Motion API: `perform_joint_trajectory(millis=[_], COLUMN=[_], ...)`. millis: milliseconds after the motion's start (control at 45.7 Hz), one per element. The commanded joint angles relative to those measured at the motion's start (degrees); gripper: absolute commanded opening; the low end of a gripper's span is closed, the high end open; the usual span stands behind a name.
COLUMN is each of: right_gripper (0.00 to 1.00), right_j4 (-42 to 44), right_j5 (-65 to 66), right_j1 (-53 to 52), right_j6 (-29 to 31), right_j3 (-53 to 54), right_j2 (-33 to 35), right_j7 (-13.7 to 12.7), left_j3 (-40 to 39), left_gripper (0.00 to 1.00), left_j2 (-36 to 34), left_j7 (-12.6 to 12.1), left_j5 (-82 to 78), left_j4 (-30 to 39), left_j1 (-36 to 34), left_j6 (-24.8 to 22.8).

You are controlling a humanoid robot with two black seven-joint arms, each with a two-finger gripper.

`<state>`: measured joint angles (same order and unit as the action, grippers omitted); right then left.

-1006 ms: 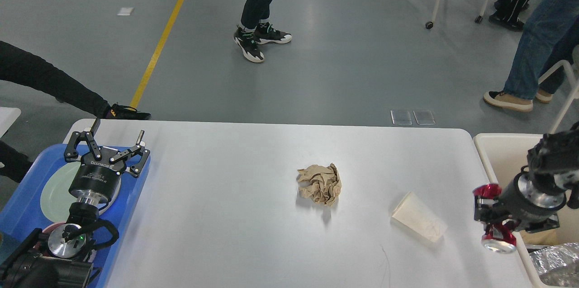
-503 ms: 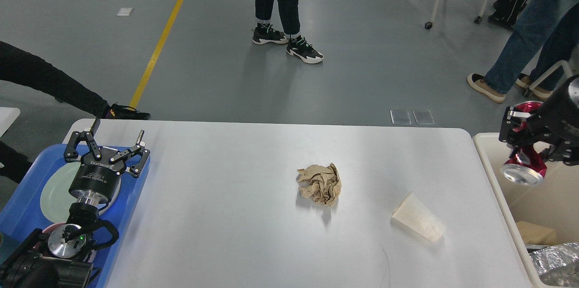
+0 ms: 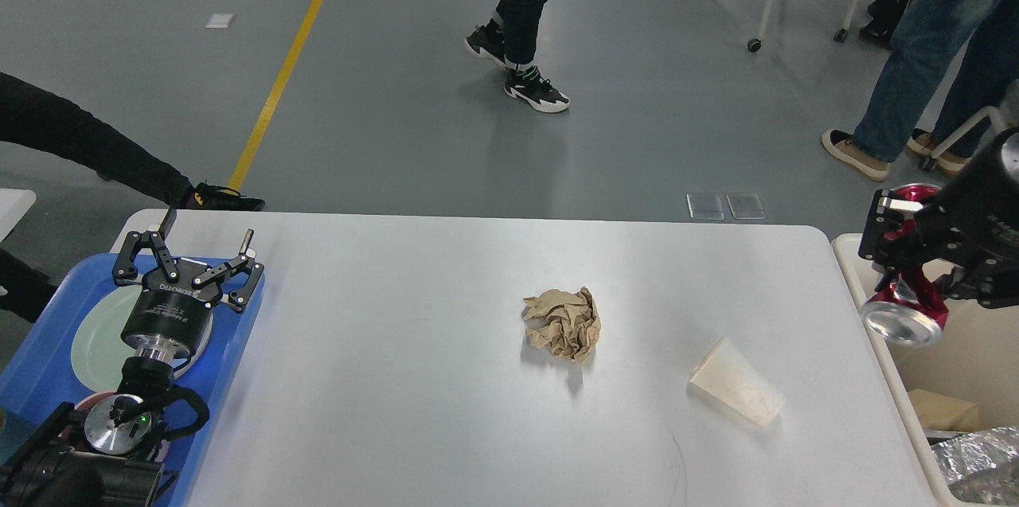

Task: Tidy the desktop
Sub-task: 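Carry the red can into the white bin and release it, then raise the right gripper and swing it toward the white paper cup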

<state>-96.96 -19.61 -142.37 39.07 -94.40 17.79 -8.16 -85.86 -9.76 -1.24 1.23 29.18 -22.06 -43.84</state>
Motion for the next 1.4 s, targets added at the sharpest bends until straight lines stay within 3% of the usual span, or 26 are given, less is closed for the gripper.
perform_joint_trajectory(millis=[0, 197, 459, 590, 722, 897, 1247, 1378], right_gripper=[0.00, 0.00, 0.00, 0.00, 0.00, 0.00, 0.00, 0.00], right_j4=[0.55, 4.84, 21.63, 28.75, 38.67, 54.58, 94.75, 98.11], right_j5=[0.45, 9.93, 11.70, 11.52, 10.82, 10.82, 10.56, 10.56], right_j1=[1.92, 11.14, 27.48, 39.43, 55.86, 74.24, 106.24, 108.97], right_j6=[-2.06, -9.97, -13.84, -21.04, -27.37, -28.96, -31.51, -31.86], right_j3=[-0.70, -0.35, 3.95, 7.47, 14.14, 26.62, 32.35, 33.40], right_j2=[3.91, 15.78, 20.71, 21.06, 20.36, 19.66, 5.25, 3.66], right_j7=[0.25, 0.25, 0.25, 0.16, 0.16, -0.02, -0.02, -0.02], left_j3=[-0.01, -0.01, 0.08, 0.08, 0.08, -0.01, 0.08, -0.01], left_gripper=[0.96, 0.96, 0.96, 0.96, 0.96, 0.96, 0.96, 0.96], left_j2=[0.00, 0.00, 0.00, 0.00, 0.00, 0.00, 0.00, 0.00], left_j7=[-0.08, -0.08, 0.01, 0.01, -0.08, -0.08, 0.01, 0.01], left_j5=[0.00, 0.00, 0.00, 0.00, 0.00, 0.00, 0.00, 0.00], left_j4=[0.00, 0.00, 0.00, 0.00, 0.00, 0.00, 0.00, 0.00], left_j1=[0.00, 0.00, 0.00, 0.00, 0.00, 0.00, 0.00, 0.00], left_j6=[-0.02, -0.02, -0.02, -0.02, -0.02, -0.02, -0.02, -0.02])
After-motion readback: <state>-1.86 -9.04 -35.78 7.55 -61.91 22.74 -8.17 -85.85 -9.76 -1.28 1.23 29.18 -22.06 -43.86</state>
